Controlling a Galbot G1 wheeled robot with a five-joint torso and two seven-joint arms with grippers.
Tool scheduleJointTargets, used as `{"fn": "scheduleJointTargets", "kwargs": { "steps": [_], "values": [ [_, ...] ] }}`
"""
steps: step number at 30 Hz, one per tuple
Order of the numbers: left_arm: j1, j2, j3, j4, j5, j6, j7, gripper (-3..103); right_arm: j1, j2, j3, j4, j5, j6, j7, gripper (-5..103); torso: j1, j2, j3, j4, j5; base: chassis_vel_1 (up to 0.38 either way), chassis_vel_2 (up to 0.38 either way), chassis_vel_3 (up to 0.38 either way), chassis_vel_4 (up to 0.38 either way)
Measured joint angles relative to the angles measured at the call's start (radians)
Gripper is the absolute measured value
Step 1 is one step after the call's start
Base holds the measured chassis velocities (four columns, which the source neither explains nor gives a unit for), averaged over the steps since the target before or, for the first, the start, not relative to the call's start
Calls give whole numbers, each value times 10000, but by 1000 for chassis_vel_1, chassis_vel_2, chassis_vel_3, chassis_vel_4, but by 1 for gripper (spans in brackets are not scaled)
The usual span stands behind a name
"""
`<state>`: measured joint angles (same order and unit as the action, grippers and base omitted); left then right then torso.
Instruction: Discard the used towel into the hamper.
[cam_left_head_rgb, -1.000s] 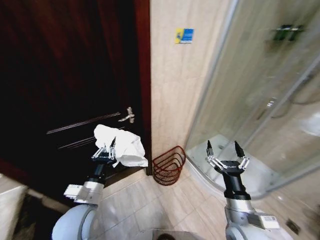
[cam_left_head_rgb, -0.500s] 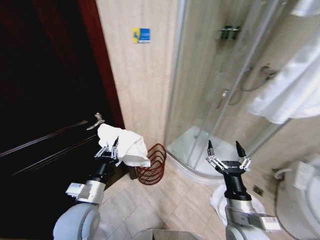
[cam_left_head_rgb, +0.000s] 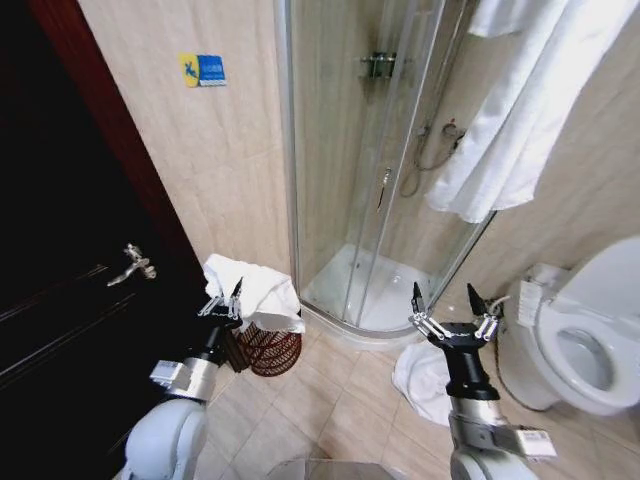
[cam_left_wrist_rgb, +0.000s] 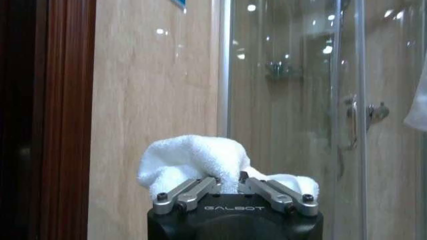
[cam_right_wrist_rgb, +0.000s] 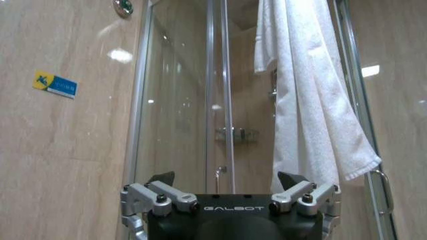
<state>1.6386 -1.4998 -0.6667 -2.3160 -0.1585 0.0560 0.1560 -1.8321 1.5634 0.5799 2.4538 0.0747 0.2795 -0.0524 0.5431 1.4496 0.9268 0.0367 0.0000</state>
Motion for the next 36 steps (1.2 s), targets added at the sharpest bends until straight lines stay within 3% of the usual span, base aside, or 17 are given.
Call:
{"fn": "scheduleJointTargets", "kwargs": {
  "steps": [15, 19, 22, 36],
  "values": [
    [-890, 556, 176, 1842, -148, -49, 32, 7, 1, 42, 16, -162, -44, -84, -56, 100, 0, 0, 0, -2, -1, 0, 0, 0, 0],
    [-1086, 658, 236, 2435, -116, -213, 64, 7, -13, 34, 23, -163, -44, -75, -78, 100, -1, 0, 0, -3, 0, 0, 0, 0, 0],
    [-1225, 714, 384, 2993, -145, -651, 164, 7, -26, 28, 37, -163, -42, -46, -97, 100, -1, 0, 0, -2, -1, -60, 61, 63, -61],
    [-1479, 717, 574, 4054, 223, -948, 198, 7, -70, 35, -1, -163, -14, 151, -240, 100, 3, -1, 1, -2, -1, -92, 94, 102, -94]
  ]
}}
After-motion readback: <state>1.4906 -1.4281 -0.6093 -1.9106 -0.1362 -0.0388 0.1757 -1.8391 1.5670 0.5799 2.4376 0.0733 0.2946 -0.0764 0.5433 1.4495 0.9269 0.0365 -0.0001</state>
